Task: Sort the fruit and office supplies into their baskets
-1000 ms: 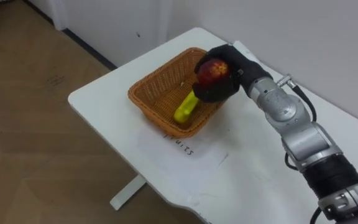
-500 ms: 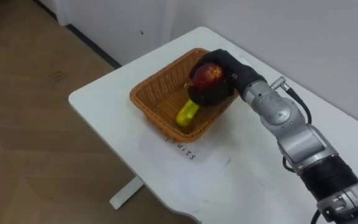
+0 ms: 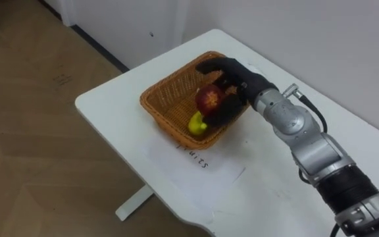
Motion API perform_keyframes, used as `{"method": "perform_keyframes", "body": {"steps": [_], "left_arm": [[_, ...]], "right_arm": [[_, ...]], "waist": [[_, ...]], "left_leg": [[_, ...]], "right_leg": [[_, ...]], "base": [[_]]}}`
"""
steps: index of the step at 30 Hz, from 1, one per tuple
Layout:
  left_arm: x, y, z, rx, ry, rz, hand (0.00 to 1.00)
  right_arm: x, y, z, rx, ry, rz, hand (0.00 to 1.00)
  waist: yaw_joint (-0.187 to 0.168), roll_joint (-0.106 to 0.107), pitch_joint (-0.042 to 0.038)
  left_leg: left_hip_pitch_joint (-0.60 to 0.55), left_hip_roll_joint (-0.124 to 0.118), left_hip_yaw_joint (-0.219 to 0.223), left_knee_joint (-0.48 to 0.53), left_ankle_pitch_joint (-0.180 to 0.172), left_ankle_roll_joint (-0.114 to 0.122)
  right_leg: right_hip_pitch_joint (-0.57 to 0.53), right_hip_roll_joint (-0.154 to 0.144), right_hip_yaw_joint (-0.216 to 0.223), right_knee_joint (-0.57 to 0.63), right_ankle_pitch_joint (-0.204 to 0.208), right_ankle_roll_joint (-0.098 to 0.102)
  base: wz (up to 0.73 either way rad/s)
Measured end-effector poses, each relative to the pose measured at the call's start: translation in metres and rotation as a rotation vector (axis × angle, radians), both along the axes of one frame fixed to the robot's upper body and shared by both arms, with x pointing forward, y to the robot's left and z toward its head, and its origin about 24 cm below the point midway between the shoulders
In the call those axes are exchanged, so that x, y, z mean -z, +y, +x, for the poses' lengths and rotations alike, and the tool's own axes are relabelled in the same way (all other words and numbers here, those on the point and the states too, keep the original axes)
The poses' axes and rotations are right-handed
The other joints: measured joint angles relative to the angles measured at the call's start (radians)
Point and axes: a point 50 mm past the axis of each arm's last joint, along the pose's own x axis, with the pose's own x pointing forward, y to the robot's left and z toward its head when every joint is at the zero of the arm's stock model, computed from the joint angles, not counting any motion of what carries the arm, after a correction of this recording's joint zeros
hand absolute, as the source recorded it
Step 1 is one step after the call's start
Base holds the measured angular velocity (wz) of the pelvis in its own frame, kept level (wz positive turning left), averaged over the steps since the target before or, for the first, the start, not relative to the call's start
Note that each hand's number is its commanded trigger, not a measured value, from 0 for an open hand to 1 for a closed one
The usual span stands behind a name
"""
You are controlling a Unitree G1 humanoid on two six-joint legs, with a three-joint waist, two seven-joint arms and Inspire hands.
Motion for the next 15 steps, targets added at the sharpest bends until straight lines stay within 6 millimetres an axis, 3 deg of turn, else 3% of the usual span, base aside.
{"method": "perform_keyframes", "body": {"steps": [15], "left_arm": [[-0.0016,0.0027,0.0064,-0.005,-0.021,0.012,0.0]], "right_arm": [[-0.0001,-0.0002,0.0001,0.001,0.0,0.001,0.0]], "waist": [[0.008,0.001,-0.0002]], "left_leg": [[0.0,0.0,0.003,0.0,0.0,0.0]], "right_leg": [[-0.001,0.0,0.0,-0.001,0.0,0.0]], "base": [[0.0]]}}
